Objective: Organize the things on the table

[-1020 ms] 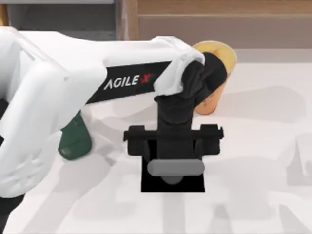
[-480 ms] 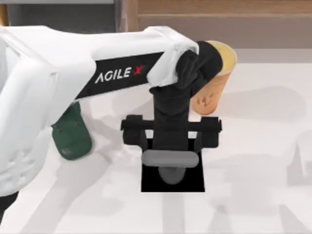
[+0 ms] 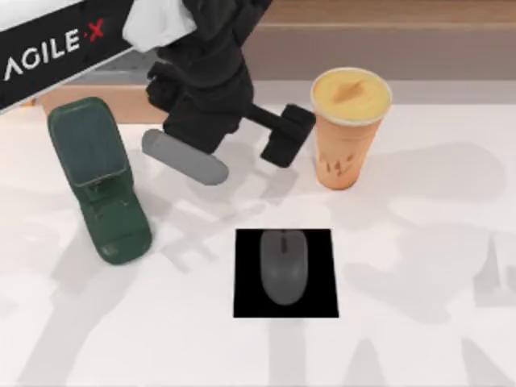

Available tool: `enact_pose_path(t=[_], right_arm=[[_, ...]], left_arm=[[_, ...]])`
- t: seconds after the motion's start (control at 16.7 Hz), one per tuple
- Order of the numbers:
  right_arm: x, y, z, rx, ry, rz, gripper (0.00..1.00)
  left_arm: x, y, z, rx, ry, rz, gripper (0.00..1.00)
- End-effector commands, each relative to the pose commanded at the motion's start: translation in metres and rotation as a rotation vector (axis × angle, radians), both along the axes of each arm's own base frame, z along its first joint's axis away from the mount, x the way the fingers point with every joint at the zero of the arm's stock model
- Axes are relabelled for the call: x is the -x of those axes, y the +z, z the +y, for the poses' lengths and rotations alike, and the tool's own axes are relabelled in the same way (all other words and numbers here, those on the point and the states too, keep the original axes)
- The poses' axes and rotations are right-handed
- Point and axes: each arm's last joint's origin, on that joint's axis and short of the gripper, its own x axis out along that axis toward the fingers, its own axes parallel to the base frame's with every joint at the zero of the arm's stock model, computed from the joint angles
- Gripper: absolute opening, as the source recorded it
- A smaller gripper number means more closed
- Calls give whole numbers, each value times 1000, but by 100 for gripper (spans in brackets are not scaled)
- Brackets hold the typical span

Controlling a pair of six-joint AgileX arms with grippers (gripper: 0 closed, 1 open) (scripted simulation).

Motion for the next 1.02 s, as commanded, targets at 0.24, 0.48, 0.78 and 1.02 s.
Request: enact_pose_path(t=[0.24,0.48,0.78,1.02], right_arm=[[0,0,0,0,0,0,100],[0,0,0,0,0,0,100],[0,0,0,0,0,0,100],[0,0,0,0,0,0,100]], left_arm=[[-7,51,56,-135,-391,-232,100],[-6,82,117,-416,-845,-398,100],[-3,76,193,-769,-1440,-348,100],[4,40,254,-843,-1858,-185,100]])
